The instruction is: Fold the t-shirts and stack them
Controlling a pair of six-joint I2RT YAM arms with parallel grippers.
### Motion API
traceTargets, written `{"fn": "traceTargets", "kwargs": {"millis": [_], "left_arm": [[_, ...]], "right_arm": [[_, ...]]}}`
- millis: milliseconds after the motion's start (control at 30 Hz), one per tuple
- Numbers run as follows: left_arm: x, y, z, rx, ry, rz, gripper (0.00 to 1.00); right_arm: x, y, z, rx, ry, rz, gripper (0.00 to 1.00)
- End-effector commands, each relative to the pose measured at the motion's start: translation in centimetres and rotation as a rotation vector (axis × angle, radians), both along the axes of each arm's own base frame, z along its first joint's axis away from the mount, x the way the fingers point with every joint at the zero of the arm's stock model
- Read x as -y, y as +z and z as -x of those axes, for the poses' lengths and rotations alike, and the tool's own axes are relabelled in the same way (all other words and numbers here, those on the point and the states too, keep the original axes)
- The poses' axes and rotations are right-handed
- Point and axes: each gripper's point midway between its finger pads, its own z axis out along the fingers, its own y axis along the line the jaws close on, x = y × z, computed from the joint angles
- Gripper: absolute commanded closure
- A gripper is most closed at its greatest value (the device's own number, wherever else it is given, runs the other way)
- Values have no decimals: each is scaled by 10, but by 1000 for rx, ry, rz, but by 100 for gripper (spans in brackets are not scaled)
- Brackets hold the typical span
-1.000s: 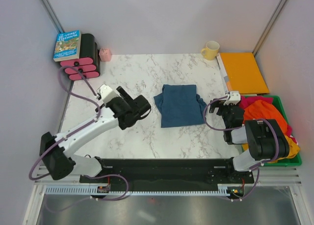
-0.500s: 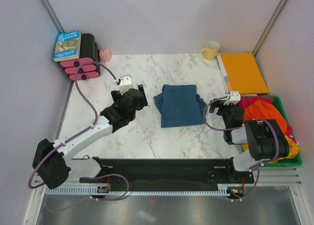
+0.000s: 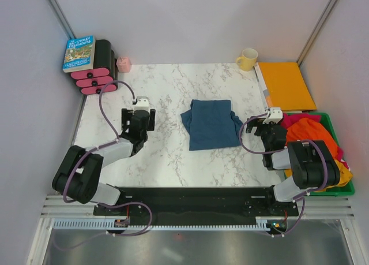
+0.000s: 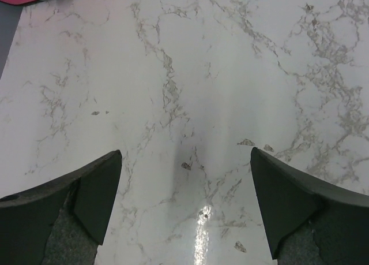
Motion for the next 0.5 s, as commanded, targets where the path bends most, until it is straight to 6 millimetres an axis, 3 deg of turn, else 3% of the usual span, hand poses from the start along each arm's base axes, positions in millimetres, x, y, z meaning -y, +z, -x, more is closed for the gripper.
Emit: {"fn": "traceTargets", "kwargs": {"millis": [0, 67, 100, 133, 167, 300, 367, 433, 467], "left_arm": [[-12, 22, -24, 158, -55, -31, 0], [-22, 19, -22, 195, -48, -16, 0], [-32, 0, -10, 173, -58, -12, 0], [-35, 23, -16, 316, -52, 26, 0], [-44, 18, -12, 324, -10, 59, 0], [-46, 15, -6, 324, -93, 128, 0], [-54, 28, -1, 412, -60, 145, 0], [-54, 1, 11, 377, -70, 180, 0], [-53, 10, 7, 405, -98, 138, 0]], "right_arm": [[-2, 14, -6, 48, 14, -6, 2], [-2, 14, -6, 48, 14, -6, 2], [-2, 14, -6, 48, 14, -6, 2], [-2, 13, -6, 46, 14, -6, 2], [-2, 14, -6, 48, 14, -6, 2], [-2, 14, -6, 49, 14, -6, 2], [-2, 14, -6, 49, 14, -6, 2], [-2, 14, -6, 49, 14, -6, 2], [-2, 14, -6, 48, 12, -6, 2]]}}
